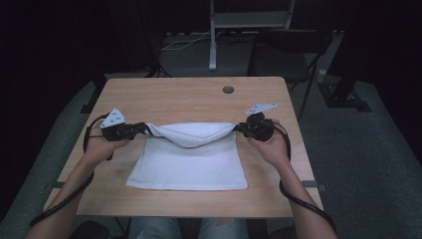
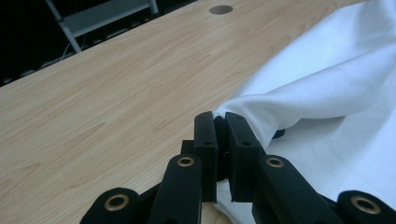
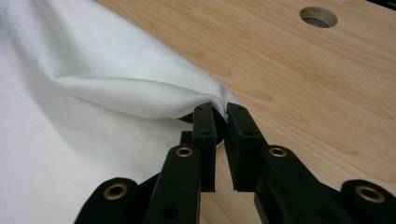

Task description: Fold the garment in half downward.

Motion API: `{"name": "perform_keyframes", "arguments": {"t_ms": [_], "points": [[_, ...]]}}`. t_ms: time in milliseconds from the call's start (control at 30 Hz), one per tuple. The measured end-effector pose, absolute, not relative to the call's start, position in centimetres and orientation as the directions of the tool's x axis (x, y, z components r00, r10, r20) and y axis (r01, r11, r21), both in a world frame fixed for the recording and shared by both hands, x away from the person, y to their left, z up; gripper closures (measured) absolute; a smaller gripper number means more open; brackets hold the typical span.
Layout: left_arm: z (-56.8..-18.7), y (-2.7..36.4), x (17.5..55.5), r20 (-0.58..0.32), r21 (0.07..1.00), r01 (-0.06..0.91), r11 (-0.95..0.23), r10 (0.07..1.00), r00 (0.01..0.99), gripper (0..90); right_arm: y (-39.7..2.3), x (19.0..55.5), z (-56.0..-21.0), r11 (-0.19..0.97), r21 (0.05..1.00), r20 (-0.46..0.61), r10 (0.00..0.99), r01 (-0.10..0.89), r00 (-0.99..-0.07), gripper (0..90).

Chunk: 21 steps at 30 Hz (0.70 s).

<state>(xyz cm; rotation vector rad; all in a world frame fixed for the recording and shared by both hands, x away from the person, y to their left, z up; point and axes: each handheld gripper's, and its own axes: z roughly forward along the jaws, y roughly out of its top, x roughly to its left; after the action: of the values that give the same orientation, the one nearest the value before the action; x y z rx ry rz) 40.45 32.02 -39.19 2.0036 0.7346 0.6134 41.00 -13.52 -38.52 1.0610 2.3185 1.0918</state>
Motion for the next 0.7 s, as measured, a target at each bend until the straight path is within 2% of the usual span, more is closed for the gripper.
{"name": "perform_keyframes", "arguments": {"t_ms": [700], "points": [[-39.0, 32.2, 38.7, 0.156, 0.864, 0.238, -0.443, 0.686, 0.71, 84.5, -13.7, 39.3, -38.5, 0.434, 0.776, -0.022, 0.745, 0.459, -0.667, 83.2]]}}
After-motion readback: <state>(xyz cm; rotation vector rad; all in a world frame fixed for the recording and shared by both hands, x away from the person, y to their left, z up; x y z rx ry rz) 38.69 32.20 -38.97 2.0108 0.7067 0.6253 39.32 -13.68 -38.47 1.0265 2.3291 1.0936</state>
